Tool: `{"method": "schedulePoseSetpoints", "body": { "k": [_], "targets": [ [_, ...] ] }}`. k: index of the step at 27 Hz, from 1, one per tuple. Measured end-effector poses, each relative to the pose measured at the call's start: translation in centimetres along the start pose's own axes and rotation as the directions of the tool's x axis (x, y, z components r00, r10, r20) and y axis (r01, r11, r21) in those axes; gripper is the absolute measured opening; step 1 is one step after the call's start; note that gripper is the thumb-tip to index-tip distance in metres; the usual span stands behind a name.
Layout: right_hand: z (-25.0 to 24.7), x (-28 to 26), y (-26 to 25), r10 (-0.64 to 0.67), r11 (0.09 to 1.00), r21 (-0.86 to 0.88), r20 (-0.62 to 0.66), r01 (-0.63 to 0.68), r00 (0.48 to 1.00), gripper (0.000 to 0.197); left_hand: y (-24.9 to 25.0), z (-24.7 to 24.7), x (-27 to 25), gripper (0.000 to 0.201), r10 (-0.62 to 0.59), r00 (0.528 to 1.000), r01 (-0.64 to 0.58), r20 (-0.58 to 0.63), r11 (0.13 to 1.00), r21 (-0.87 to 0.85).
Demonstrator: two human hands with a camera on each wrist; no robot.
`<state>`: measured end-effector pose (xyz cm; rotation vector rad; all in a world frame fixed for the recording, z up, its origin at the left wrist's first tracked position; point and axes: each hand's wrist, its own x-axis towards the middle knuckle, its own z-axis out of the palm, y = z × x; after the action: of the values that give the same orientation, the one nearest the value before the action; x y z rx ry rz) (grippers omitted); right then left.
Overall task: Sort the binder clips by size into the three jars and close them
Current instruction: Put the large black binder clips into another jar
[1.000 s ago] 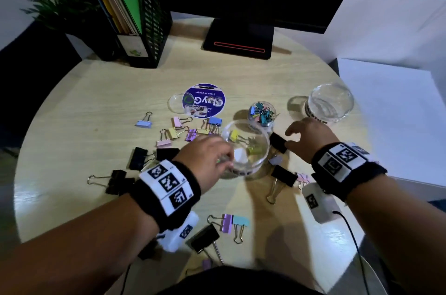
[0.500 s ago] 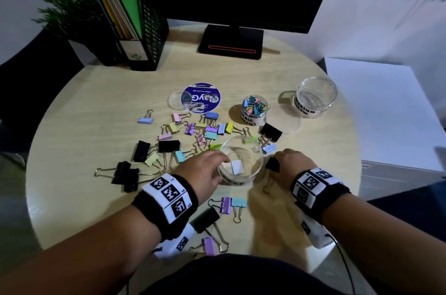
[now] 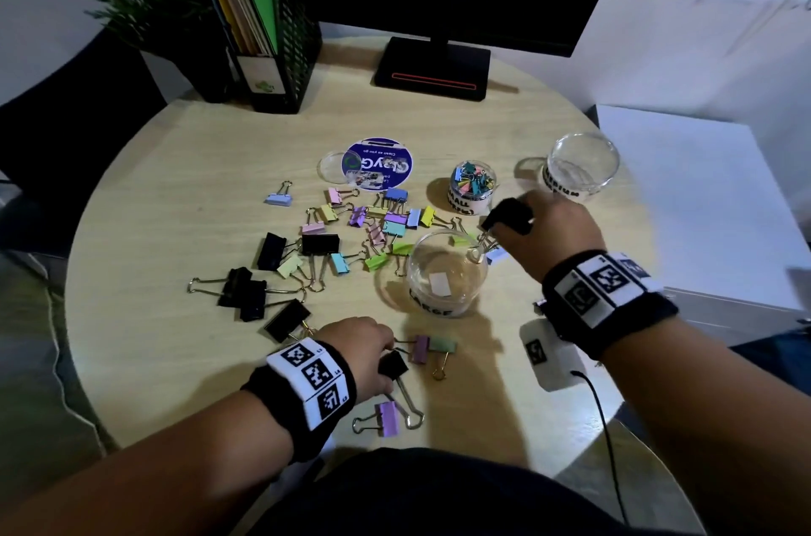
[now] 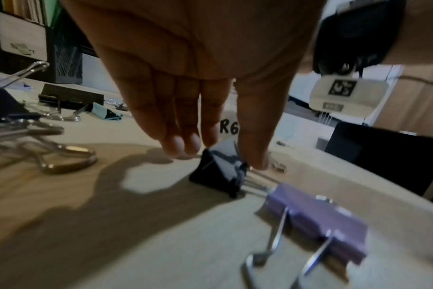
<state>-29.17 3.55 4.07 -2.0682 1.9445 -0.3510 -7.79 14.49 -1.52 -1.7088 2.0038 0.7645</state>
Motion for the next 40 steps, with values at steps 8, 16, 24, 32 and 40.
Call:
{"method": "schedulePoseSetpoints", "body": {
  "k": [8, 16, 24, 32, 40],
  "targets": [
    [4.7, -0.8, -2.9, -0.277, 0.896, -0.312, 0.165, 0.317, 0.947, 0.030, 0.1, 0.9, 0.1, 0.053, 0.001, 1.000, -0.001, 0.005, 1.000, -0.017],
    [4.3, 1.4, -1.7, -0.222, 0.931, -0.246, 0.206, 0.270, 0.953, 0.029, -0.2, 1.5, -0.4, 0.052, 0.067, 0.998, -0.067, 0.019, 0.998, -0.017],
    [6.0, 5.0, 3.0, -0.085, 0.899, -0.359, 0.423, 0.253, 0.902, 0.064, -1.4, 0.7, -0.1, 0.042, 0.049, 0.999, -0.050, -0.018, 0.998, -0.047],
    [7.0, 5.9, 5.1, 0.021, 0.955, -0.275, 0.442, 0.113, 0.897, 0.050, -1.8, -4.6, 0.0, 0.027, -0.164, 0.951, -0.060, -0.264, 0.738, -0.673],
    [6.9, 6.0, 5.9, 0.041, 0.969, -0.237, 0.415, 0.065, 0.909, 0.048, 2.8, -8.1, 5.1, 0.025, -0.070, 0.927, -0.119, -0.369, 0.877, -0.465]
  ]
}}
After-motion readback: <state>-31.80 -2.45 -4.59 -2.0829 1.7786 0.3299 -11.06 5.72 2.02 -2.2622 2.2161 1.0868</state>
